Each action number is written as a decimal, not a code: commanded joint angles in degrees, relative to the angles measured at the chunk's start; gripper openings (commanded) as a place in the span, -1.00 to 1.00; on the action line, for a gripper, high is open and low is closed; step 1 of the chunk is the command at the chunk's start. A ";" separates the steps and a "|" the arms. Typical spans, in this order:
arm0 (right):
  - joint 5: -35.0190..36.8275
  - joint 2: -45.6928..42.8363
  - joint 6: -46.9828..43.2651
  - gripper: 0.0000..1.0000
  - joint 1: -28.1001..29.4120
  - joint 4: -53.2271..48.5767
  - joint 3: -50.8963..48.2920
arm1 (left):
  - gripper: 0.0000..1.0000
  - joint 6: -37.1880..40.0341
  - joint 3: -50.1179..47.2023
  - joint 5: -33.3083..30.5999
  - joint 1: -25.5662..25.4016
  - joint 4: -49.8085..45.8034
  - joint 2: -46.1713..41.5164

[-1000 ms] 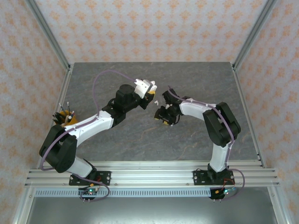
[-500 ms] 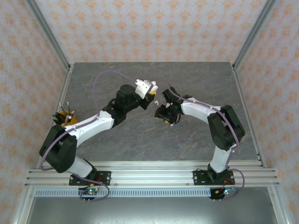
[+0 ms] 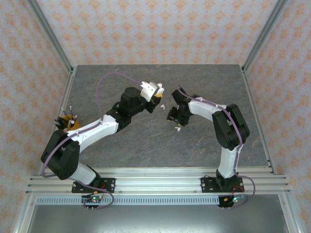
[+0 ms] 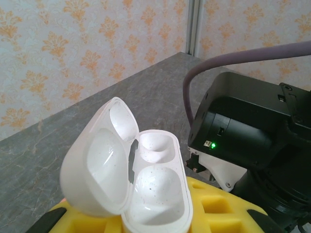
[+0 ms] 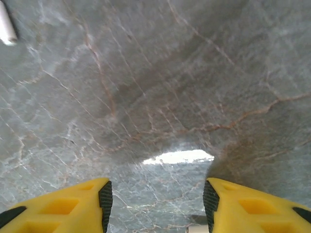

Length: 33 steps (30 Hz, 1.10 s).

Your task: Insert the wireless bluetooth earbuds into the charging case

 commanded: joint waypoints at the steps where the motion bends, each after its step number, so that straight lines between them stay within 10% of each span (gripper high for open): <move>1: 0.10 1.25 -2.19 0.07 1.10 -3.69 1.18 | -1.00 1.13 1.71 -1.47 -0.53 0.42 -2.13; 33: 0.01 -15.58 -0.69 0.22 8.69 -3.59 -8.88 | -1.00 1.09 1.66 -1.91 -0.49 1.65 -2.82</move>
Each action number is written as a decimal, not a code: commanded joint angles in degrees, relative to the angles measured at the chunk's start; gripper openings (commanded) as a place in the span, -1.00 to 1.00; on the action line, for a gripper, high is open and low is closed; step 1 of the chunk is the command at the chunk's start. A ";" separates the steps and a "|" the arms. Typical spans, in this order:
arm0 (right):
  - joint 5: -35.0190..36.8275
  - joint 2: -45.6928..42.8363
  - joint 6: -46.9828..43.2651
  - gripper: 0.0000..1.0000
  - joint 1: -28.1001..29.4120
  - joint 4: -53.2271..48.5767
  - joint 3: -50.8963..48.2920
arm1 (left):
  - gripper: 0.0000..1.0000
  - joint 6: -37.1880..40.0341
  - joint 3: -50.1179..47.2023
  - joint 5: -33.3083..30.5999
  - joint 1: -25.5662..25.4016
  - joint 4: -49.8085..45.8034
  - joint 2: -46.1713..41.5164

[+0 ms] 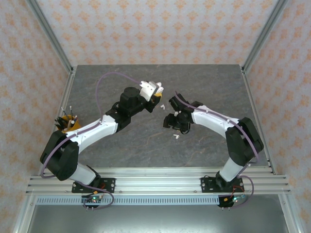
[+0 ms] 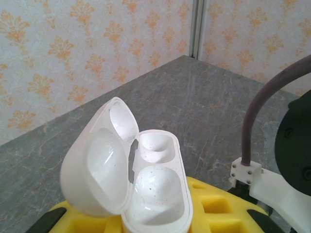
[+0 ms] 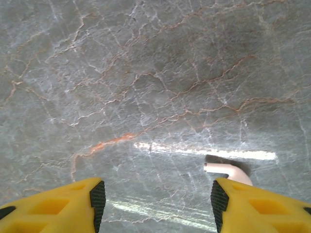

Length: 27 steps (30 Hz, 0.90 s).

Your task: Insert the wireless bluetooth earbuds into the charging case

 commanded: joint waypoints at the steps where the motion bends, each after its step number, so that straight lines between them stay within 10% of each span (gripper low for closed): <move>1: -0.41 -0.81 2.35 0.22 1.62 -0.68 -1.19 | -1.00 1.11 1.76 -0.98 -0.51 1.61 -2.20; 27: 3.99 5.80 2.70 0.17 4.39 1.36 -5.25 | -1.00 1.64 2.36 -1.22 -0.48 1.17 -2.09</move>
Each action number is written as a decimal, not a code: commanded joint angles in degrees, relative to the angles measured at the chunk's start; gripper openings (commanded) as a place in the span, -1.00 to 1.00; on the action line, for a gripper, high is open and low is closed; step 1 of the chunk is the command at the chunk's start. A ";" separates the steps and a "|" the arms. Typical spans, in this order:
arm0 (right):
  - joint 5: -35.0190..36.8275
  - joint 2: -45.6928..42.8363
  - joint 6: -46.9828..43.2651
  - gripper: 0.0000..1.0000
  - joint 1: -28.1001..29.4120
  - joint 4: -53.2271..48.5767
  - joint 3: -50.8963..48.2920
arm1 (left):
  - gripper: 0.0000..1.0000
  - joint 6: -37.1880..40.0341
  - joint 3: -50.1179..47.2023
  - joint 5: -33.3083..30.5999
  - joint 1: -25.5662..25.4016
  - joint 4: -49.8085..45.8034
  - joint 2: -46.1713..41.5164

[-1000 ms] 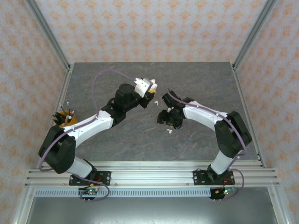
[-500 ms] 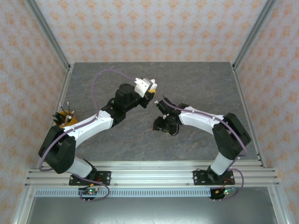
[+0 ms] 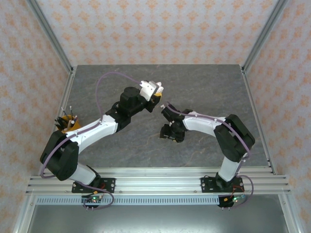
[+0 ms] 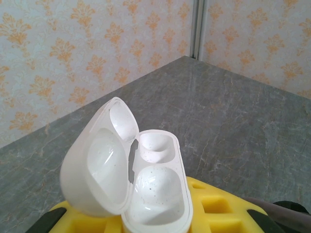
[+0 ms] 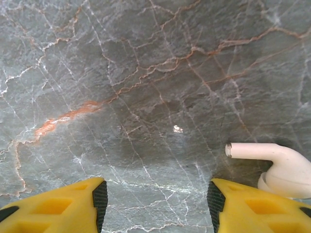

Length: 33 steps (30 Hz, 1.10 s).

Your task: Insert the wireless bluetooth earbuds into the charging case

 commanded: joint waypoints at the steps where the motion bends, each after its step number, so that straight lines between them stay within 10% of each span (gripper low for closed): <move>1: 3.71 0.04 -2.01 0.16 -1.43 -2.20 -1.09 | -1.00 1.16 2.05 -1.22 -0.48 1.19 -2.04; 33: 4.16 -10.99 -11.96 0.13 -15.13 -13.98 2.80 | -1.00 1.57 1.94 -1.02 -0.50 1.34 -2.55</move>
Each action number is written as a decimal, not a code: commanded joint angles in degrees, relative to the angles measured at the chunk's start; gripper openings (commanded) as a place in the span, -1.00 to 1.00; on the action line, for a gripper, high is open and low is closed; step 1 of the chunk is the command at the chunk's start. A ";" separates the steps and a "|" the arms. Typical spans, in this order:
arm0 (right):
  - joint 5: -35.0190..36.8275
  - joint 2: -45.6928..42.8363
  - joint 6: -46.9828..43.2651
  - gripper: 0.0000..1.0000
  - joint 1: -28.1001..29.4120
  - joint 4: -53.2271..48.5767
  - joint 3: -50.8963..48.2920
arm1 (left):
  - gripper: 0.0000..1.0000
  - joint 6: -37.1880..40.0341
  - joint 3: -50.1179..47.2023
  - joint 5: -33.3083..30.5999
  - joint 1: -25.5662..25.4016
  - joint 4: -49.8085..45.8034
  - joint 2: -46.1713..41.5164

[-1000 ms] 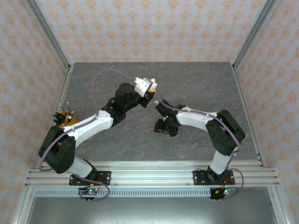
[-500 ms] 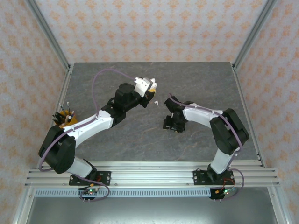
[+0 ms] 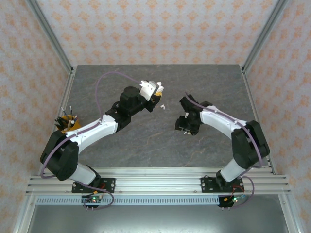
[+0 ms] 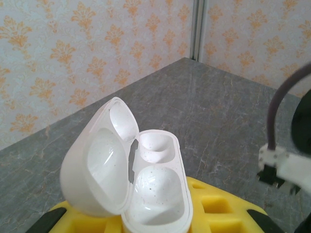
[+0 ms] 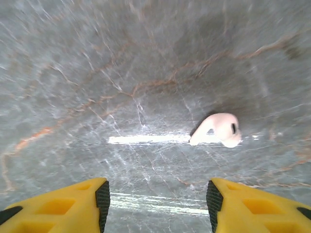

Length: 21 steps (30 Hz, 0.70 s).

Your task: Insert the wireless bluetooth earbuds into the charging case

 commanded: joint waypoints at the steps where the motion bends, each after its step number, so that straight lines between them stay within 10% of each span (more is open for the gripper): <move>1: 2.87 -0.90 -2.17 0.14 -2.41 -3.93 2.23 | -1.00 1.61 1.86 -0.96 -0.54 1.29 -2.55; 21: 6.35 -3.02 45.16 0.36 -3.34 -2.07 -2.77 | -1.00 2.58 3.23 -0.86 -0.48 1.32 -0.54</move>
